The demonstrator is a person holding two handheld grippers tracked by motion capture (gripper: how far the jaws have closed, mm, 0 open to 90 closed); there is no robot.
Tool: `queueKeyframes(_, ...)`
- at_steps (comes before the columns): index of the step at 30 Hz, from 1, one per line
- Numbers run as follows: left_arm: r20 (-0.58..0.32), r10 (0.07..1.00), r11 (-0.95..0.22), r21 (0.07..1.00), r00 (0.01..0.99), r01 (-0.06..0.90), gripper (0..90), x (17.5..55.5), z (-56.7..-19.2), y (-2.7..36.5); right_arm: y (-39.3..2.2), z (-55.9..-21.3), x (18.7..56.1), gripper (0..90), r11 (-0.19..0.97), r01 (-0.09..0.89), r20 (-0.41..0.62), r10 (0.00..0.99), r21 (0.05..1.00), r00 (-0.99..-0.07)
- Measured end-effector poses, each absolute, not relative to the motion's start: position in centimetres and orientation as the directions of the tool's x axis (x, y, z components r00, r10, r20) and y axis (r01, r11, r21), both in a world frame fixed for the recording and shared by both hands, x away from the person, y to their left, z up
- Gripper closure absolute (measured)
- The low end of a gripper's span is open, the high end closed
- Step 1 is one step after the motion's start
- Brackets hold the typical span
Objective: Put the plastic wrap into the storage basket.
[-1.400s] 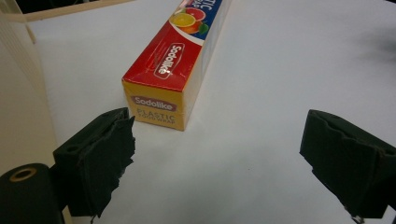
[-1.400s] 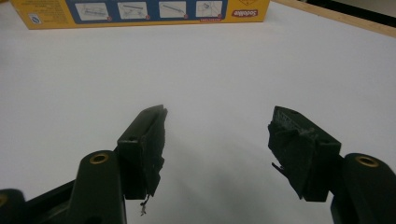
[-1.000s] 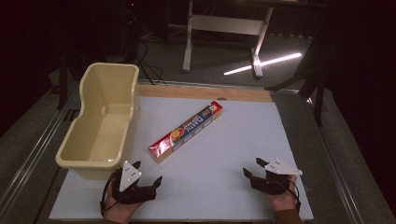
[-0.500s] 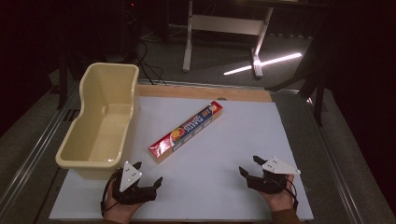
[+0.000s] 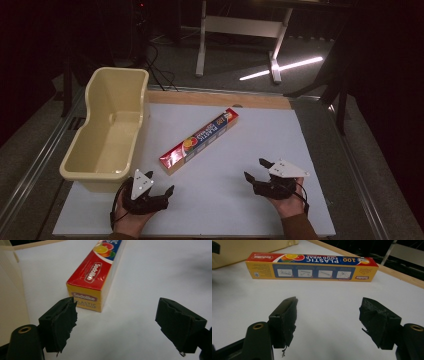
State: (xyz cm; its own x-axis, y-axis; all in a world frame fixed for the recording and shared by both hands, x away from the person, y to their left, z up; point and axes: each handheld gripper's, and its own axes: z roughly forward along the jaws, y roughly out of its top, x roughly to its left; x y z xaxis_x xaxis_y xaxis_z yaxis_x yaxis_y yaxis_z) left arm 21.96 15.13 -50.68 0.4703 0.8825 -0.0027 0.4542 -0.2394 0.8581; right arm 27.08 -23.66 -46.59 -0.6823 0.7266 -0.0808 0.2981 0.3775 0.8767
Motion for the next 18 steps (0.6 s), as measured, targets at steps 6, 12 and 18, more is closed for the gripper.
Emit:
queueKeyframes(6, 0.040, 0.908, -0.244, 0.860, 0.417, 0.449, 17.7, 23.1, -51.5, 13.8, -23.6, -46.4, 27.0, 29.7, 0.373, 0.294, -0.079, 0.726, 0.880, -0.683)
queueKeyframes(12, 0.064, 0.925, -0.239, 0.864, 0.374, 0.443, 18.1, 24.1, -52.0, 13.0, -24.0, -46.5, 27.0, 29.8, 0.361, 0.296, -0.071, 0.732, 0.884, -0.678)
queueKeyframes(18, 0.050, 0.931, -0.229, 0.852, 0.362, 0.470, 14.3, 25.9, -52.8, 12.7, -24.9, -47.3, 26.7, 29.8, 0.350, 0.321, -0.054, 0.745, 0.880, -0.664)
